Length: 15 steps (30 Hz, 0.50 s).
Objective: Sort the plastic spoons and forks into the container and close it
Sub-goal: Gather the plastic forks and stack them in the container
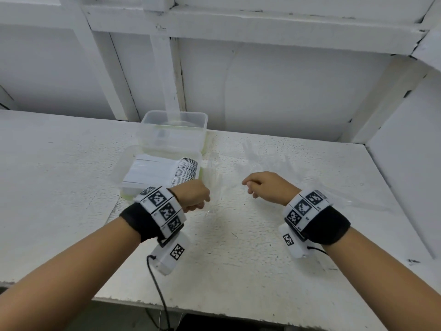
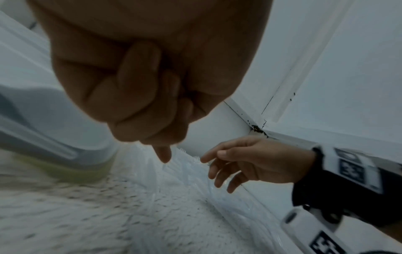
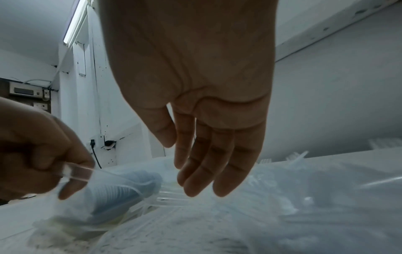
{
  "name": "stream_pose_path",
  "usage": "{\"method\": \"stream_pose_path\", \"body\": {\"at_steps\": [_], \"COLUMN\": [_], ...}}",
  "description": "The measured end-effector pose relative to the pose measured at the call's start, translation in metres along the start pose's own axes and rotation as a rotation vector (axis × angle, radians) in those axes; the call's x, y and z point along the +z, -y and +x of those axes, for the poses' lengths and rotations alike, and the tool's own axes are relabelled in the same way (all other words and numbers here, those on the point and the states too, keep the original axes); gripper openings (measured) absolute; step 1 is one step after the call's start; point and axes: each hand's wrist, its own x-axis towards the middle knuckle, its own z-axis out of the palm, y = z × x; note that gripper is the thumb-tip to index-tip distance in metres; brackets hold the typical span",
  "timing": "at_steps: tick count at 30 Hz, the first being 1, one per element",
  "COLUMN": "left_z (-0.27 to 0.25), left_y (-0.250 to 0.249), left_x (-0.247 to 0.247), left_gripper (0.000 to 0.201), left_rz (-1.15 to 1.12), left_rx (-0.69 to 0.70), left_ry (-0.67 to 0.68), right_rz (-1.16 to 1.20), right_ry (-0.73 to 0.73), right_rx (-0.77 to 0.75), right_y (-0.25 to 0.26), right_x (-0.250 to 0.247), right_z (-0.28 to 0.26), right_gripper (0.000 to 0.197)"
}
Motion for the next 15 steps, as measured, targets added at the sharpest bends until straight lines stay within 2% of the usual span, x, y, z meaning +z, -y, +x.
{"method": "stream_pose_path", "body": {"at_steps": [2, 5, 7, 10, 13, 15], "left_z": [-0.013, -0.032, -0.038, -0.040, -0.039, -0.040], "left_y": [0.015, 0.037, 0.052, 0.074, 0.087, 0.090], "left_x": [-0.004, -0.005, -0.005, -0.007, -0.010, -0.012], "left_gripper": [0.017, 0.024, 0.024, 0.016, 0.016, 0.013], "left_rz": [0.022, 0.142, 0.161, 0.196, 0.241, 0.273], "left_rx": [0.022, 0.134, 0.179, 0.126, 0.087, 0.090], "left_ry": [-0.039, -0.167, -0.188, -0.134, -0.138, -0.166], "right_rz": [-0.012, -0.065, -0.124, -0.222, -0.352, -0.416], "right_ry": [0.012, -0.006, -0.019, -0.050, 0.040, 0.084], "right_rx": [0.007, 0.014, 0.043, 0.134, 0.122, 0.090], "right_y": [0.013, 0.035, 0.045, 0.057, 0.066, 0.065], "right_x": [0.007, 0.017, 0.026, 0.041, 0.051, 0.053], "right_z": [0.012, 0.035, 0.055, 0.077, 0.084, 0.080], "right_gripper": [0.029, 0.030, 0.030, 0.031, 0.020, 0.033]}}
